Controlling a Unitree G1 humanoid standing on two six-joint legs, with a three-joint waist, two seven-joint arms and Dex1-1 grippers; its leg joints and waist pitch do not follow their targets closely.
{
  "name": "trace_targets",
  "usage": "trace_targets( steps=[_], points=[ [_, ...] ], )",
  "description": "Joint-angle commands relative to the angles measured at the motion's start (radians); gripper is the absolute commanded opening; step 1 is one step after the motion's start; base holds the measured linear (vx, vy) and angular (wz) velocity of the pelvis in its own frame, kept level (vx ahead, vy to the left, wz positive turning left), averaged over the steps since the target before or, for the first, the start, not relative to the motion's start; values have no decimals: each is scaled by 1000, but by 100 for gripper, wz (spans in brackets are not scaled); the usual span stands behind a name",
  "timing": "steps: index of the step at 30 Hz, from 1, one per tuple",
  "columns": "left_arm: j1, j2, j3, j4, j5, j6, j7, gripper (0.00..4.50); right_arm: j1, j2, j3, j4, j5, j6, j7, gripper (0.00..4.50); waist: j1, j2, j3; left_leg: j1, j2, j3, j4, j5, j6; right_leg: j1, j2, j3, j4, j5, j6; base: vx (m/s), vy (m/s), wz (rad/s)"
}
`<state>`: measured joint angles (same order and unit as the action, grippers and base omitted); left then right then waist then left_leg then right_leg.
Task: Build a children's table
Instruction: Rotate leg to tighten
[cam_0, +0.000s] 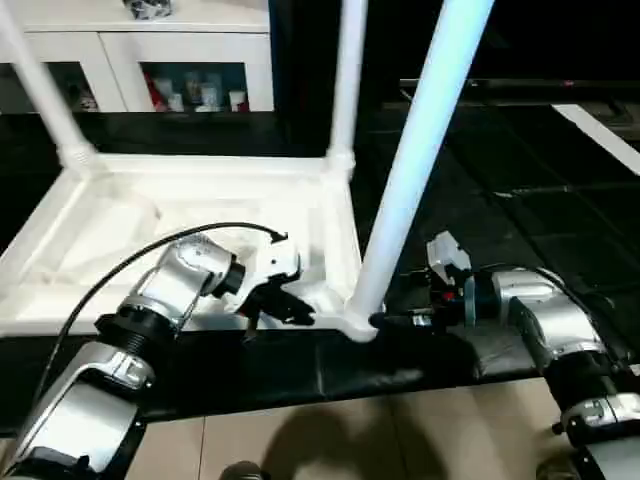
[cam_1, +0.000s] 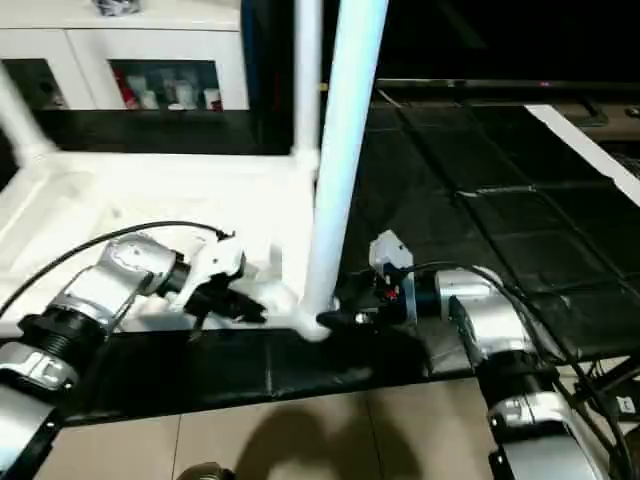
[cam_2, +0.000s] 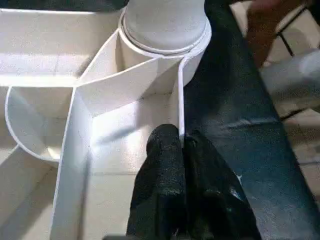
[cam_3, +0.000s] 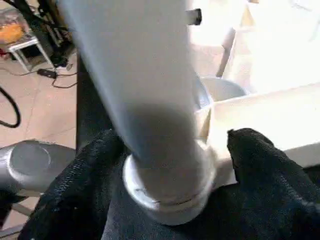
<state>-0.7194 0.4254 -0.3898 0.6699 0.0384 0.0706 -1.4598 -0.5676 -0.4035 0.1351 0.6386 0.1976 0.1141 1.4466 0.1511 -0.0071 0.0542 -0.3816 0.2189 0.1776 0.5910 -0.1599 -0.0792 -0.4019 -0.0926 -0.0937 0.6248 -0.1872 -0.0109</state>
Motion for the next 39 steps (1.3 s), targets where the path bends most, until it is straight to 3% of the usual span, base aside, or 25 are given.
trace_targets(
  steps=[1,2,7,8,9,13,14,27,32,34,37,39],
  points=[
    [-22,-9,-40,-25,17,-24,-54,0,-25,-4,15,14,-7,-10,25,314,-7,-5,-72,20,21,2,-66,-220,36,50,-58,49,-71,-170,-242,0,0,0],
    [-24,-10,-40,-24,17,-26,-56,0,-30,-1,19,19,-5,-10,34,314,-7,-11,-72,19,21,2,-66,-219,37,50,-58,49,-71,-173,-240,0,0,0],
    [-27,-10,-41,-22,14,-31,-61,0,-42,6,29,32,-2,-14,54,270,-6,-7,-73,19,21,1,-65,-211,36,49,-59,49,-71,-179,-238,0,0,0],
    [-27,-10,-41,-22,14,-34,-62,0,-47,9,32,39,-1,-16,62,252,-7,-13,-74,18,21,2,-64,-203,39,50,-58,49,-69,-167,-239,0,0,0],
    [-27,-10,-41,-22,14,-34,-62,0,-47,9,32,39,-1,-16,62,252,-6,-10,-74,18,21,1,-64,-196,41,50,-59,49,-67,-161,-241,0,0,0],
    [-21,-9,-41,-19,15,-42,-62,0,-56,17,36,59,0,-24,81,236,-6,-12,-73,18,21,2,-64,-197,43,50,-59,49,-68,-168,-240,0,0,0],
    [-21,-9,-40,-19,16,-42,-62,0,-56,18,36,60,0,-25,83,212,-6,-12,-73,18,21,2,-64,-197,43,49,-59,49,-68,-172,-239,0,0,0],
    [-18,-30,-20,-4,16,-24,-8,0,-41,36,35,61,14,-21,91,197,-7,-12,-73,17,21,2,-63,-193,43,50,-58,49,-67,-167,-239,0,0,0],
    [-36,-100,24,27,16,58,152,0,9,78,-9,5,45,31,-37,196,1,-12,-70,24,22,2,-65,-219,32,44,-60,50,-74,-214,-229,0,0,0],
    [-42,-140,47,32,12,108,233,0,26,112,-18,-9,24,41,-151,196,-2,-8,-69,20,20,-2,-68,-244,15,48,-63,49,-80,-271,-208,0,0,0],
    [-62,-238,97,44,-1,230,409,0,32,220,-40,-27,-32,107,-447,196,-20,-7,-61,21,16,-6,-75,-281,-16,44,-61,48,-88,-341,-182,0,0,0],
    [-78,-282,122,58,-7,268,490,0,24,272,-47,-32,-57,140,-562,195,-38,-12,-62,18,9,-12,-79,-312,-33,52,-63,43,-98,-431,-140,0,0,0]
  ],
)
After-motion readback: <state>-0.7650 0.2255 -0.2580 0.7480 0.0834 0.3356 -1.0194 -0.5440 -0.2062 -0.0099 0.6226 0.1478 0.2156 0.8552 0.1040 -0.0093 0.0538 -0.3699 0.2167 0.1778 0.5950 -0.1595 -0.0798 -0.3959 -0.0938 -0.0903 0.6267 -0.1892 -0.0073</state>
